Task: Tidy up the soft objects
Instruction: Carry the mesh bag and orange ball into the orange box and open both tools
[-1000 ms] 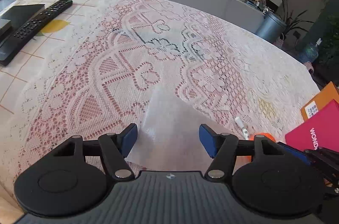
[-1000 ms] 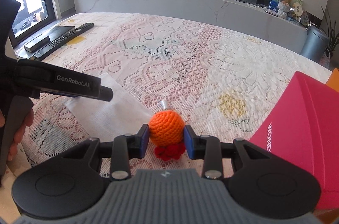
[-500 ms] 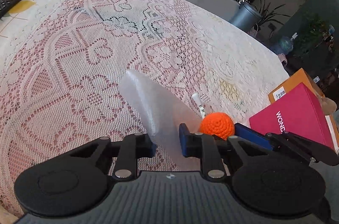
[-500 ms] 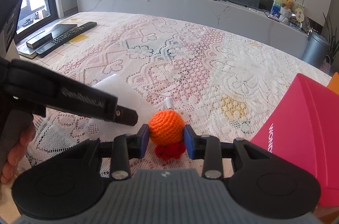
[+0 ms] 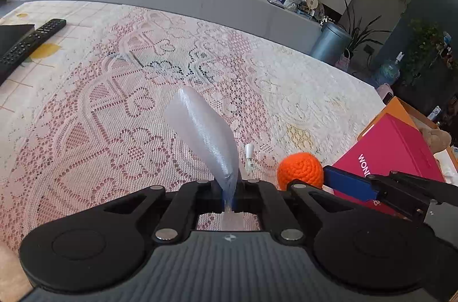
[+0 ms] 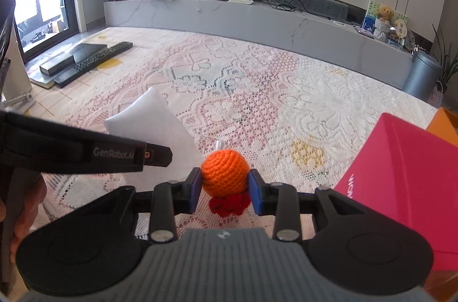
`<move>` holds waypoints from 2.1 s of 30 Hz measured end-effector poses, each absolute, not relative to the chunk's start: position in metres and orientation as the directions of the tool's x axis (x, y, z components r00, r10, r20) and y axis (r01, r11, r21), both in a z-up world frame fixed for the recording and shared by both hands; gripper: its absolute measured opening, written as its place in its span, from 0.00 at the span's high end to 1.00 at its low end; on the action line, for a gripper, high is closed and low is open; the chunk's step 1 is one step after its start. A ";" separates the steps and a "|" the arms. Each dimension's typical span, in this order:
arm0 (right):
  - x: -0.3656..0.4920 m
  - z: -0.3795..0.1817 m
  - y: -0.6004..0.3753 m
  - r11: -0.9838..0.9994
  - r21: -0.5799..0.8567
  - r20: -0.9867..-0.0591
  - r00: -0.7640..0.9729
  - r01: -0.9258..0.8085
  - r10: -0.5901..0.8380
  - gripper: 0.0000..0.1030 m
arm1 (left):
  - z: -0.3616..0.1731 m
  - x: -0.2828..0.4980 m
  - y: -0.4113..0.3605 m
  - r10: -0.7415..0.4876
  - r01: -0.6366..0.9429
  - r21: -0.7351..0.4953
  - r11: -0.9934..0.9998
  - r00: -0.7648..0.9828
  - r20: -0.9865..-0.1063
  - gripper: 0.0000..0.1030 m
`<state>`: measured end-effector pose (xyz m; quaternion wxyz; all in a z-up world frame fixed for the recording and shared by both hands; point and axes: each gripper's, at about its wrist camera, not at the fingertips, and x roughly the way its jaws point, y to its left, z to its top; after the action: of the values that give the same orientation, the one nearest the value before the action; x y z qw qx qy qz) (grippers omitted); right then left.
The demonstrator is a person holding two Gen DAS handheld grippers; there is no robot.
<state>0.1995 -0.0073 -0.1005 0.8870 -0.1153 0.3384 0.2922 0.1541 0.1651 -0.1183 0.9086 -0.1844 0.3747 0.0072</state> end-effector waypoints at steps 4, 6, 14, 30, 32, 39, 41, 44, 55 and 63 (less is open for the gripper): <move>0.189 -0.079 -0.021 0.813 0.015 -0.640 0.619 -0.582 0.455 0.67 | -0.102 0.139 0.156 -0.097 -0.153 -0.312 0.938 0.748 -0.657 0.97; 0.183 -0.068 -0.030 0.818 0.030 -0.627 0.627 -0.574 0.463 0.67 | -0.095 0.131 0.151 -0.090 -0.150 -0.309 0.939 0.761 -0.643 0.97; 0.164 -0.031 -0.074 0.845 0.073 -0.590 0.660 -0.530 0.465 0.67 | -0.064 0.112 0.122 -0.130 -0.088 -0.326 0.941 0.796 -0.591 0.97; 0.159 0.026 -0.193 0.918 0.079 -0.544 0.755 -0.389 0.367 0.66 | -0.002 0.132 0.026 -0.334 0.203 -0.302 0.932 0.806 -0.489 0.97; 0.161 0.034 -0.206 0.927 0.061 -0.536 0.771 -0.371 0.344 0.67 | 0.005 0.141 0.014 -0.364 0.237 -0.304 0.923 0.797 -0.482 0.97; 0.176 0.049 -0.255 0.956 0.015 -0.532 0.807 -0.293 0.256 0.67 | 0.013 0.170 -0.031 -0.444 0.339 -0.291 0.895 0.748 -0.493 0.97; 0.184 0.051 -0.268 0.962 0.007 -0.540 0.809 -0.273 0.233 0.67 | 0.013 0.180 -0.045 -0.467 0.362 -0.296 0.884 0.725 -0.506 0.97; 0.195 0.048 -0.284 0.970 -0.008 -0.561 0.804 -0.244 0.198 0.66 | 0.012 0.196 -0.063 -0.491 0.387 -0.303 0.871 0.695 -0.525 0.97; 0.254 0.006 -0.330 0.989 0.023 -0.705 0.699 -0.144 0.118 0.66 | -0.023 0.243 -0.127 -0.541 0.453 -0.318 0.833 0.547 -0.639 0.97; 0.282 -0.032 -0.355 0.995 0.031 -0.804 0.589 -0.097 0.082 0.66 | -0.054 0.273 -0.141 -0.510 0.435 -0.320 0.842 0.446 -0.735 0.97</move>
<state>0.2822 -0.3546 -0.0318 0.8913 -0.0081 0.4506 0.0503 0.2729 -0.1405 -0.0544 0.8494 -0.0419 0.4466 -0.2781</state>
